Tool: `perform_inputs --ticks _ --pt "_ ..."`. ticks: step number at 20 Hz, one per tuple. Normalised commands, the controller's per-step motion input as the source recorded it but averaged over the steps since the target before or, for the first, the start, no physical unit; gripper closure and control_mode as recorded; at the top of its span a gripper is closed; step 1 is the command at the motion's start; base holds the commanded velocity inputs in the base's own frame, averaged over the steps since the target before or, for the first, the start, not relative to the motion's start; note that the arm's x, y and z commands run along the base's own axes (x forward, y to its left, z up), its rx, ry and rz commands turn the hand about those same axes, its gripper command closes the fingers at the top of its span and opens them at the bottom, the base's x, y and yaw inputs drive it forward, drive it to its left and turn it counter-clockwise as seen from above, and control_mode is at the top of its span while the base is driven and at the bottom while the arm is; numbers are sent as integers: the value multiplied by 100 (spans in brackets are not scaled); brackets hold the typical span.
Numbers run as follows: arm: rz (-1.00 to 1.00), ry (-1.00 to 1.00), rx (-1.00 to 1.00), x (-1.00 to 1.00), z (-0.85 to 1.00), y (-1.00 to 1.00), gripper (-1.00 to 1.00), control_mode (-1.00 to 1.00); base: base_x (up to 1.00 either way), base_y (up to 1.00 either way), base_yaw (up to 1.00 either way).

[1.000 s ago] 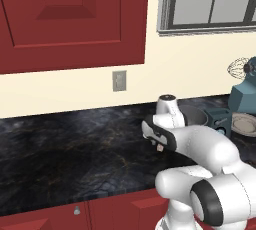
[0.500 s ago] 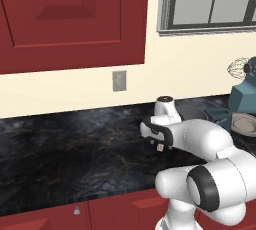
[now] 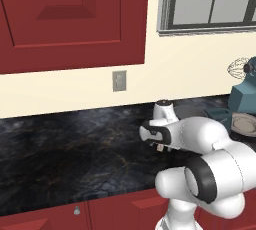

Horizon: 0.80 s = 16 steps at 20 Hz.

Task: Add butter and sugar cubes to the stand mixer bowl and then turn on the stand mixer to begin making frosting.

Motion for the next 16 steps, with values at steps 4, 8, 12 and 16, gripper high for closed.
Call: perform_inputs --ticks 4,8,12,16 --pt "0 2 0 8 -7 0 -100 -100 0 0 0" --pt "-2 0 0 9 -3 -1 -100 -100 0 0 0" --pt "-2 0 0 4 -2 -4 -100 -100 0 0 0" --pt "-3 0 0 0 -4 -7 -100 -100 0 0 0"
